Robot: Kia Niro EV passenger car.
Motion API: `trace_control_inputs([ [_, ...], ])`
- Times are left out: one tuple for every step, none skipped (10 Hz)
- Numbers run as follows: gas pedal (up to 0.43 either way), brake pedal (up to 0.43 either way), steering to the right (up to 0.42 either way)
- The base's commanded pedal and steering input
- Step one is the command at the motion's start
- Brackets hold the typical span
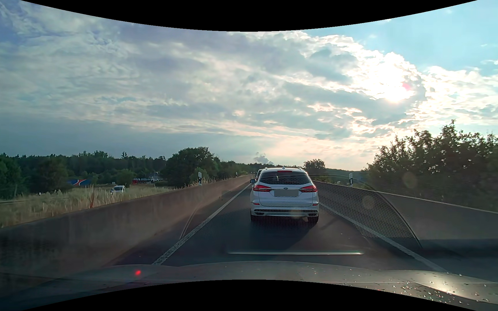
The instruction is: Follow the waypoints while adhering to traffic rules and regulations
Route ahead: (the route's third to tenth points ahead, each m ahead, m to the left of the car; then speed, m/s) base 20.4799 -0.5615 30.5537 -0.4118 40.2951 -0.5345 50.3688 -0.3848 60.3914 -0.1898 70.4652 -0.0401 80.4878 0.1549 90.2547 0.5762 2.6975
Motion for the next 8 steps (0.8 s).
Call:
trace_control_inputs([
  [0.028,0.0,0.006],
  [0.02,0.0,0.006],
  [0.02,0.0,0.005],
  [0.02,0.0,0.005],
  [0.0,0.0,0.005],
  [0.0,0.0,0.005],
  [0.0,0.0,0.005],
  [0.0,0.0,0.005],
])
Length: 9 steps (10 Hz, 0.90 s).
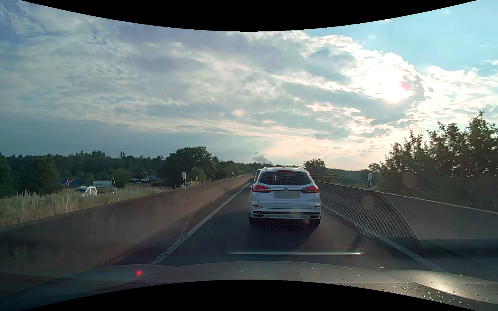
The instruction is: Follow the waypoints while adhering to traffic rules and regulations
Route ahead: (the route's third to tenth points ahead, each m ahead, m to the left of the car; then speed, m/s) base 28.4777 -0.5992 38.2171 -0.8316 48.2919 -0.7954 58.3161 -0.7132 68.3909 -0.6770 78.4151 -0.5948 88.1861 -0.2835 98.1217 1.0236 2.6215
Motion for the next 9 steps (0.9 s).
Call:
trace_control_inputs([
  [0.0,0.0,0.004],
  [0.0,0.0,0.004],
  [0.0,0.0,0.004],
  [0.0,0.0,0.004],
  [0.0,0.0,0.004],
  [0.0,0.0,0.003],
  [0.0,0.0,0.004],
  [0.0,0.0,0.003],
  [0.0,0.0,0.003],
])
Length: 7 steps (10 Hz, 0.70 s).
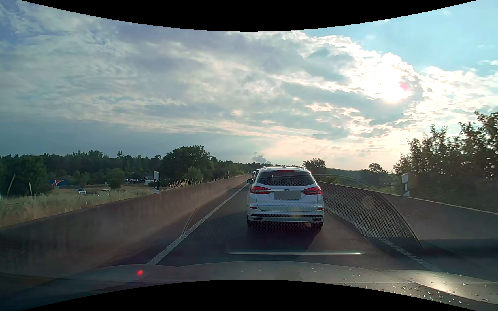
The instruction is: Follow the waypoints while adhering to traffic rules and regulations
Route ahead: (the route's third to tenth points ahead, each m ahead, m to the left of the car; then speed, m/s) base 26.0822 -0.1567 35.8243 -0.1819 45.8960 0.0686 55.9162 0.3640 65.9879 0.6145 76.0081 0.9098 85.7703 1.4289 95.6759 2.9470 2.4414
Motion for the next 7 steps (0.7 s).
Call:
trace_control_inputs([
  [0.0,0.0,0.003],
  [0.0,0.0,0.003],
  [0.0,0.0,0.002],
  [0.0,0.0,0.002],
  [0.0,0.0,0.001],
  [0.0,0.0,0.0],
  [0.0,0.0,0.0],
])
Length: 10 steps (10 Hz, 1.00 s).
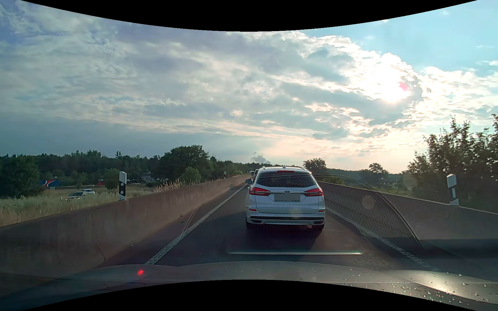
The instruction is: Follow the waypoints while adhering to traffic rules and regulations
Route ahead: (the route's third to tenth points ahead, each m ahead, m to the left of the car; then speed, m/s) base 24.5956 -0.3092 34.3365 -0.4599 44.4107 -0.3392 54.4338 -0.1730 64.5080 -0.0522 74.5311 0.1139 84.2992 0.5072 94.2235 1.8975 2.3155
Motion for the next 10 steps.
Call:
trace_control_inputs([
  [0.0,0.0,-0.003],
  [0.0,0.0,-0.004],
  [0.0,0.0,-0.006],
  [0.0,0.0,-0.007],
  [0.0,0.0,-0.009],
  [0.0,0.0,-0.009],
  [0.02,0.0,-0.009],
  [0.028,0.0,-0.01],
  [0.039,0.0,-0.01],
  [0.047,0.0,-0.009],
])
